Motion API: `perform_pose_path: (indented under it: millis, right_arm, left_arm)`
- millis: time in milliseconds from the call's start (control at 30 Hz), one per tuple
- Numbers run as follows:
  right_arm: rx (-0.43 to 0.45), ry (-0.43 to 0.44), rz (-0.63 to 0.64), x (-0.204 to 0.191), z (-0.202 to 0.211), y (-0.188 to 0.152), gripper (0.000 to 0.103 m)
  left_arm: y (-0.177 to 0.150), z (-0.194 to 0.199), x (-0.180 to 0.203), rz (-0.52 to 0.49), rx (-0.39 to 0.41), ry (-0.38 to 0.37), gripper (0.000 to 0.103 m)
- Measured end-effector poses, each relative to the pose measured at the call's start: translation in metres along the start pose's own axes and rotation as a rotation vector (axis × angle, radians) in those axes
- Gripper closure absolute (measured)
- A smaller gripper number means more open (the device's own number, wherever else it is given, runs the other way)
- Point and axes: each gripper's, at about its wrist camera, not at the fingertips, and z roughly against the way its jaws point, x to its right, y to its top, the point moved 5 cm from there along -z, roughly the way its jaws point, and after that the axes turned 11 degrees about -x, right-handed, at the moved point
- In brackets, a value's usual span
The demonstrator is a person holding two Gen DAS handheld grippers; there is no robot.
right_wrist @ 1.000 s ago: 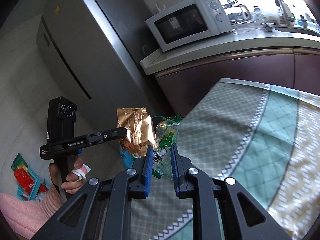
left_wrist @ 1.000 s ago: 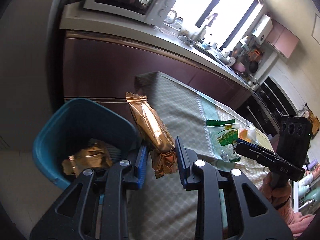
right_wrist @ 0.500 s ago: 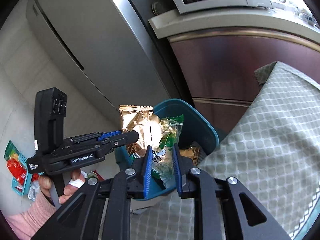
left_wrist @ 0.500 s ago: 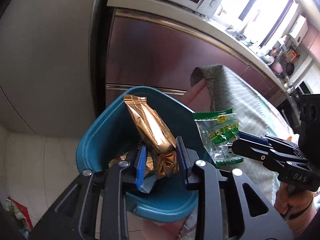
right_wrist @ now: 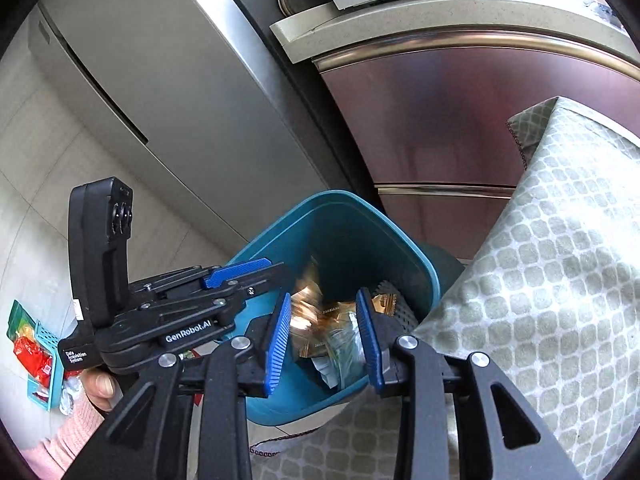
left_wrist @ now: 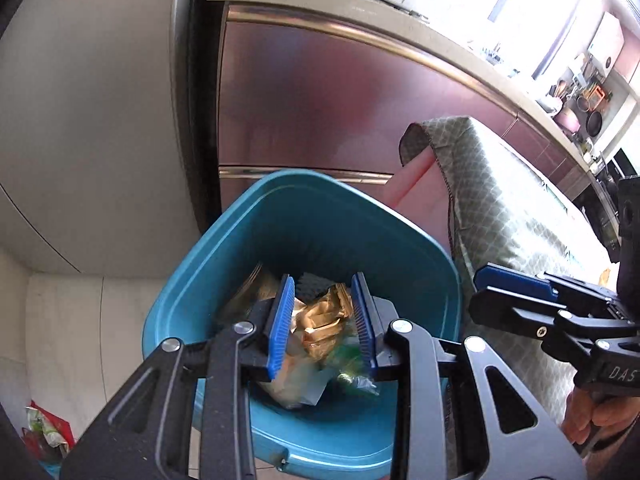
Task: Collect trash
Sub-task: 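Carry both wrappers to the teal bin and open both tools over it, then move both open tools back over the table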
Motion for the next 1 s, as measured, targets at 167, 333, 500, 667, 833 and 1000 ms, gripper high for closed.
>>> perform_pose_path:
  millis: [167,333,500,667,833,1000]
  right_arm:
    - [0.021,0.005,0.011,0.001,0.014,-0.011,0.071]
    - [0.065,0.021,0.056,-0.005,0.04,-0.029,0.071]
    - [0.128,0.017,0.086,-0.005,0.078,-0.056,0.069]
    - [0.227,-0.029,0.063,0.015,0.136,-0.09,0.066]
    - [0.333,-0.129,-0.03,0.054,0.2,-0.138,0.065]
    - [0.413,-0.259,-0.198,0.109,0.253,-0.191,0.064]
  left_arm:
    - [0.002,0.006,0.008,-0.007,0.014,-0.022,0.072]
    - [-0.003,0.028,0.032,-0.049,0.06,-0.094,0.071]
    - [-0.011,0.057,0.078,-0.147,0.123,-0.188,0.067]
    - [-0.022,0.072,0.142,-0.269,0.141,-0.28,0.064]
    - [-0.04,0.072,0.217,-0.398,0.112,-0.366,0.062]
    - [-0.061,0.053,0.298,-0.508,0.041,-0.426,0.061]
